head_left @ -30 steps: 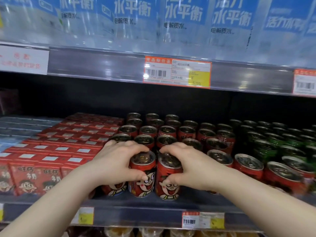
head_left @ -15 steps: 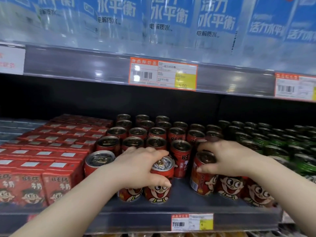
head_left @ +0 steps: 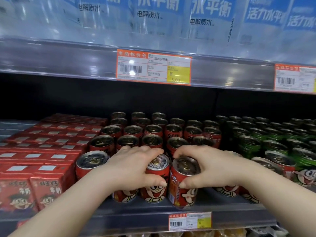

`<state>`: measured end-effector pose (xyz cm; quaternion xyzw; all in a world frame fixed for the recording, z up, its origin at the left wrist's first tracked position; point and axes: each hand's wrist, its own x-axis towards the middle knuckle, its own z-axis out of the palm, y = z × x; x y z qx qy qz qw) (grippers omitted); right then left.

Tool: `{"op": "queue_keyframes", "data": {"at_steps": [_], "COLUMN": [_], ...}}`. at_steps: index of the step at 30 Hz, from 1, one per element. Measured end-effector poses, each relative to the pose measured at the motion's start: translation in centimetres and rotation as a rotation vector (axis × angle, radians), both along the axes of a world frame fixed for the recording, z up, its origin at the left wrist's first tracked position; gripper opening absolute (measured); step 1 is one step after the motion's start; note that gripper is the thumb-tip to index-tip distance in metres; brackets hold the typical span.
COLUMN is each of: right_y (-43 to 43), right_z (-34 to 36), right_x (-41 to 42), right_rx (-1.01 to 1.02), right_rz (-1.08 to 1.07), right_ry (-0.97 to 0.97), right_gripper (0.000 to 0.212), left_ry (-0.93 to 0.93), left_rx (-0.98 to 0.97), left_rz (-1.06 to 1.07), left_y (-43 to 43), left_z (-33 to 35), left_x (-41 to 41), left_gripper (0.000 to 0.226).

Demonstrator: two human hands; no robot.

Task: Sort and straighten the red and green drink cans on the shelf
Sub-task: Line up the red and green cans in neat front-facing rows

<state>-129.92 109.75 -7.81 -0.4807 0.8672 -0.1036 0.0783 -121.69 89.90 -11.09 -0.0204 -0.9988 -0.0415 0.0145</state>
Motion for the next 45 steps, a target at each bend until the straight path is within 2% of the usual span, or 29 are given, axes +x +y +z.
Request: {"op": "queue_keyframes", "data": {"at_steps": [3,6,10,14,19,23,25,30,32,36,39,45], "right_y": [-0.1,-1.2,-3.6,-4.7,-1.9,0.3,0.5,2.4,3.7,5.3,5.8,5.4], "right_z": [1.3,1.8,0.1,-0.7,1.3,1.5,0.7,2.0,3.1,3.5,2.5,1.1], "right_x": [-1.4,-4.3,-5.9,-6.5,-8.1,-9.0,-9.1,-7.7,-6.6,-4.1,-3.6,-3.4], "right_rx": [-0.032,-0.138,0.073,0.054,-0.025,0.177,0.146,0.065,0.160,0.479,0.369,0.099], "right_rz": [-0.042,-0.152,-0.146,-0.163,-0.225,-0.346,-0.355,-0.377,-0.408,-0.464,-0.384,-0.185], "right_ry": [-0.044,0.078,0.153,0.214,0.070,0.105,0.045,0.046,0.102,0.150,0.175,-0.027], "right_gripper": [0.066,0.057,0.070,0.068,0.067,0.070,0.069,0.066,0.066,0.085,0.080,0.068], "left_ry": [-0.018,0.018,0.127,-0.006,-0.125,-0.134,-0.128,-0.021,0.057,0.023,-0.011,0.014], "left_rx": [0.034,0.175,0.106,0.192,0.102,0.070,0.069,0.249,0.305,0.088,0.087,0.148], "left_rz": [0.011,0.067,0.088,0.111,0.093,0.106,0.105,0.089,0.029,-0.044,-0.046,-0.052], "left_y": [0.1,0.1,0.1,0.0,0.3,0.4,0.3,0.8,1.9,4.0,3.9,3.7], "left_z": [0.4,1.0,1.6,1.7,1.4,1.3,1.2,1.5,1.9,1.8,1.3,1.1], "left_x": [0.1,0.1,-1.0,-2.2,-2.5,-2.9,-3.0,-2.6,-2.3,-2.6,-3.0,-3.4], "left_gripper": [0.088,0.087,0.097,0.096,0.091,0.078,0.077,0.089,0.091,0.081,0.093,0.104]}}
